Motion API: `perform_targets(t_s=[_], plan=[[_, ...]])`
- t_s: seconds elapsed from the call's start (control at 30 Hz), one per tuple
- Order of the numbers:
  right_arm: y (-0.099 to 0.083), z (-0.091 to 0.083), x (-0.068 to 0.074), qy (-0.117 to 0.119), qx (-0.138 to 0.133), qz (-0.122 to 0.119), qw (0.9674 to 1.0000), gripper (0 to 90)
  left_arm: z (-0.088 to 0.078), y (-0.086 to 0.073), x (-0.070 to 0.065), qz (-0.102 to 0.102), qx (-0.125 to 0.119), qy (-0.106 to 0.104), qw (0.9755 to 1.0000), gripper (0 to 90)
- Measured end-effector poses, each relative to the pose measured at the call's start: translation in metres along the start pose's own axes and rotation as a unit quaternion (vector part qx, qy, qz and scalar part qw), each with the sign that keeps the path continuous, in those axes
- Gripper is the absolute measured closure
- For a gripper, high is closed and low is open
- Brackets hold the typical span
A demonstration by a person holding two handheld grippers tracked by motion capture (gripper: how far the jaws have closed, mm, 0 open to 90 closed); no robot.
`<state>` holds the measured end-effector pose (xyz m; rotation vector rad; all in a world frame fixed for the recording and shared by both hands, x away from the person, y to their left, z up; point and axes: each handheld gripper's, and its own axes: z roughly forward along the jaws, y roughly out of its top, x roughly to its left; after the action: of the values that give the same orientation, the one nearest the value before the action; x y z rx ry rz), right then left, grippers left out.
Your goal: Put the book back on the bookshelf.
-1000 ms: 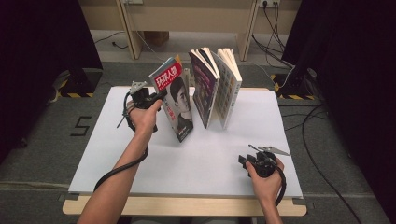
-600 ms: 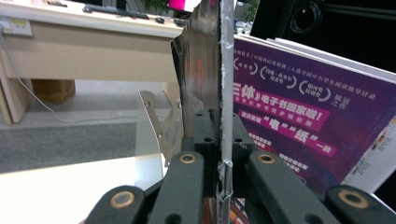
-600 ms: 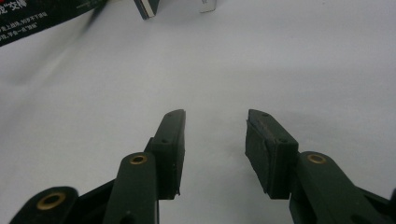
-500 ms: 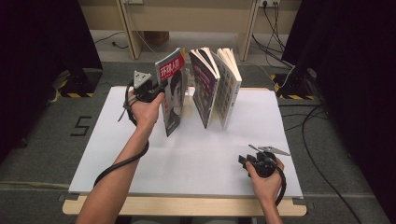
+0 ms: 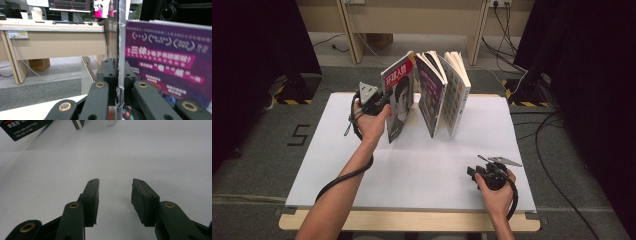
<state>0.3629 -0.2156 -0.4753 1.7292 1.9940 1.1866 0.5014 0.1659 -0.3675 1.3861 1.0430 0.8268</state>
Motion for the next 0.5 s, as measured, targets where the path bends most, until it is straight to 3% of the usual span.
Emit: perform_targets(t_s=[0.23,0.5], plan=[[0.0004,-0.0008,0.0002,0.000,-0.001,0.003,1.0000,58.0,-0.0029,-0.0018,-0.0021,-0.006,0.012,-0.006,0.9999,84.8],[0.0001,-0.0003,-0.0001,0.000,0.002,0.001,1.0000,57.7,0.0000,0.0008,0.0034,-0.051,0.030,-0.017,0.9981,82.6]])
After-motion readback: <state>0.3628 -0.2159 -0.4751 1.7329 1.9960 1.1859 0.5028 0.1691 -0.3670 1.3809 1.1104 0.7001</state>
